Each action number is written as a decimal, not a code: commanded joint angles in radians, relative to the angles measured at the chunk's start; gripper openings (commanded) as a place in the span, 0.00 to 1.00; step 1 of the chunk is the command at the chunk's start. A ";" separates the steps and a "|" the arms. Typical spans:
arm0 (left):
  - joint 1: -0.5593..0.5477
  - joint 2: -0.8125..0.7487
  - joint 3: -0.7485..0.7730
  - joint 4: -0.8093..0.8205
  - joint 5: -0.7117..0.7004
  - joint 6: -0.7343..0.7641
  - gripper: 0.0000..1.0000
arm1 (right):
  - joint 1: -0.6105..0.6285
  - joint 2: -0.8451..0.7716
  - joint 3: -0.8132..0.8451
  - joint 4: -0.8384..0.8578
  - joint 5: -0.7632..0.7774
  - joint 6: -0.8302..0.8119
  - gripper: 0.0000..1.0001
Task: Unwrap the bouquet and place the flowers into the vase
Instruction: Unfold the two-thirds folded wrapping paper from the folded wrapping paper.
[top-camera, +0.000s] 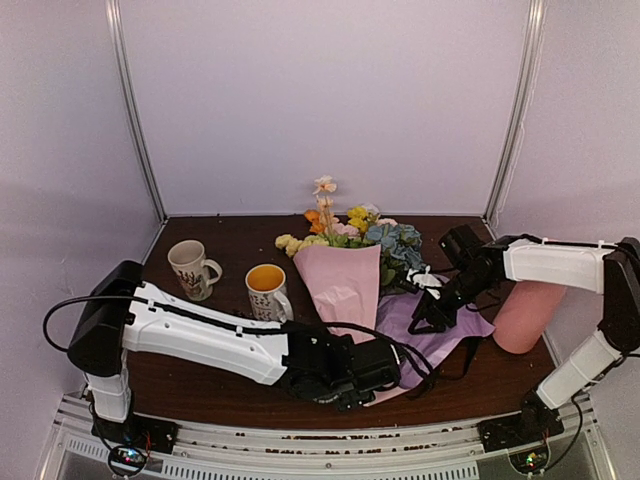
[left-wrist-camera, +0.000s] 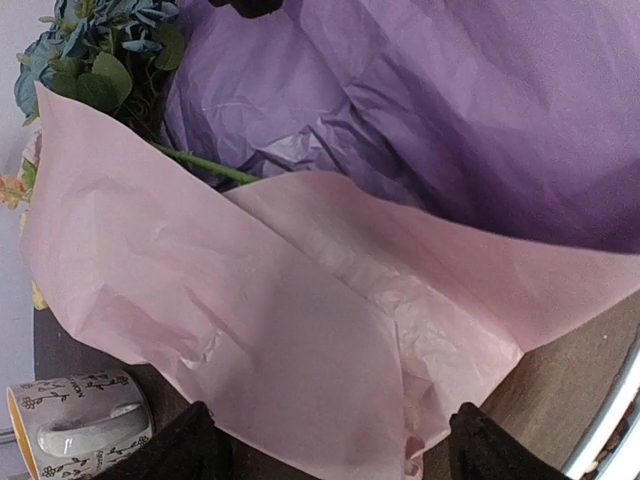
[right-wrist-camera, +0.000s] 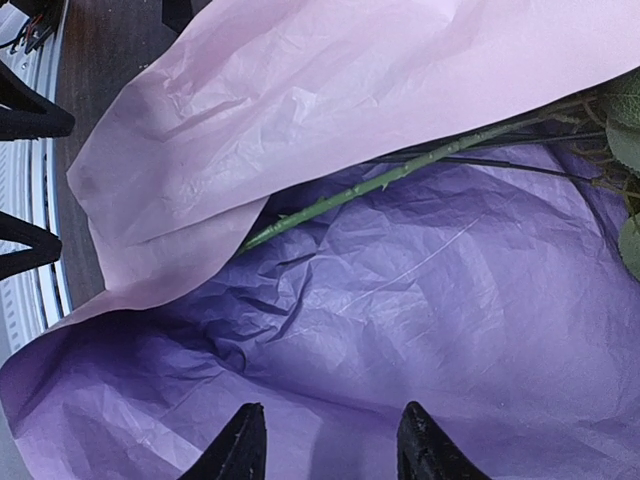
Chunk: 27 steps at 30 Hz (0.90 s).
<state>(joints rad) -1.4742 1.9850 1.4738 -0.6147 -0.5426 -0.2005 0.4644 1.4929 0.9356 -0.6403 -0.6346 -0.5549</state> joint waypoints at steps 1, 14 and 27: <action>-0.006 0.084 0.079 -0.028 -0.104 -0.002 0.80 | 0.003 -0.001 0.036 -0.040 0.017 -0.022 0.46; -0.006 0.217 0.187 -0.057 -0.220 0.001 0.69 | 0.002 -0.047 0.029 -0.040 0.031 -0.028 0.47; -0.006 0.141 0.180 -0.111 -0.262 -0.078 0.03 | 0.002 -0.046 0.031 -0.042 0.034 -0.030 0.47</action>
<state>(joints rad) -1.4765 2.2082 1.6661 -0.7006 -0.7643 -0.2211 0.4644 1.4734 0.9459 -0.6704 -0.6224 -0.5770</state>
